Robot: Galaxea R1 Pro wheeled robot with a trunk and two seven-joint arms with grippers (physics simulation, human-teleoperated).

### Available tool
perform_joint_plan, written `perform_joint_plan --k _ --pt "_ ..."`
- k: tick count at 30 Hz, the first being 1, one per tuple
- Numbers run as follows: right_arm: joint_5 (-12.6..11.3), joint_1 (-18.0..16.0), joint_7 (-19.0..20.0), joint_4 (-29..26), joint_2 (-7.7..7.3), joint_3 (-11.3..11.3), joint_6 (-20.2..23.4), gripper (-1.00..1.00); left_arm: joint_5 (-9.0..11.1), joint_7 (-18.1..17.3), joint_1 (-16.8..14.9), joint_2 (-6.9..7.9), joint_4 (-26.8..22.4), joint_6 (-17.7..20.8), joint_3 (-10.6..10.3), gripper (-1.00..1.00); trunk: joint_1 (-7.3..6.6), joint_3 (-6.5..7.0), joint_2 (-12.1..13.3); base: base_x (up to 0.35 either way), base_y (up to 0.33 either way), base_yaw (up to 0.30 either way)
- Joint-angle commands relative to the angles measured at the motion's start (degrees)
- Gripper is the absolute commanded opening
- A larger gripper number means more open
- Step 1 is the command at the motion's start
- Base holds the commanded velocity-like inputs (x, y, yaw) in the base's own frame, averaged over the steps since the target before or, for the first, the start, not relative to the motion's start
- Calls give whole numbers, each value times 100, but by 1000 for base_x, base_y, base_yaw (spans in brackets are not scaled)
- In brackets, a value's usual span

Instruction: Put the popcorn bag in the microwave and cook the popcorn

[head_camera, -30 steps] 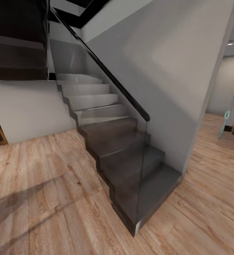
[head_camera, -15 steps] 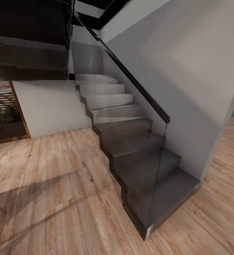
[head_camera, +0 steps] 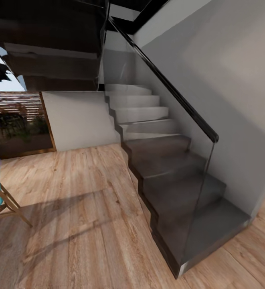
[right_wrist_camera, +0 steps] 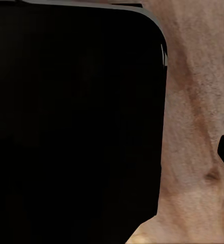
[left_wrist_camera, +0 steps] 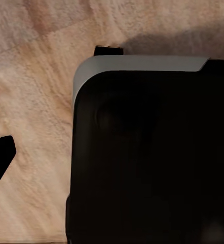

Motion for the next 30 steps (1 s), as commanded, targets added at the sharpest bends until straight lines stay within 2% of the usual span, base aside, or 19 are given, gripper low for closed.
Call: perform_joint_plan --k 1,19,23,26,30 --pt "-4 -1 -1 1 0 -4 -19 100 53 -2 -1 0 9 -11 -4 100 0 -5 -3 0 0 279" --pt "-10 -1 -8 10 -8 29 -2 100 51 -2 -1 1 7 -11 2 100 0 -5 -3 0 0 281" --pt "124 -1 -8 10 -6 40 -2 100 80 -2 -1 -4 -38 -11 15 100 0 -5 -3 0 0 281" --pt "260 -1 -9 4 -2 30 -22 100 97 -3 -1 -81 -73 -11 33 100 0 -5 -3 0 0 281" --pt "285 -1 -10 9 -5 8 -117 100 120 -27 -1 -137 -37 -11 77 100 0 -5 -3 0 0 281"
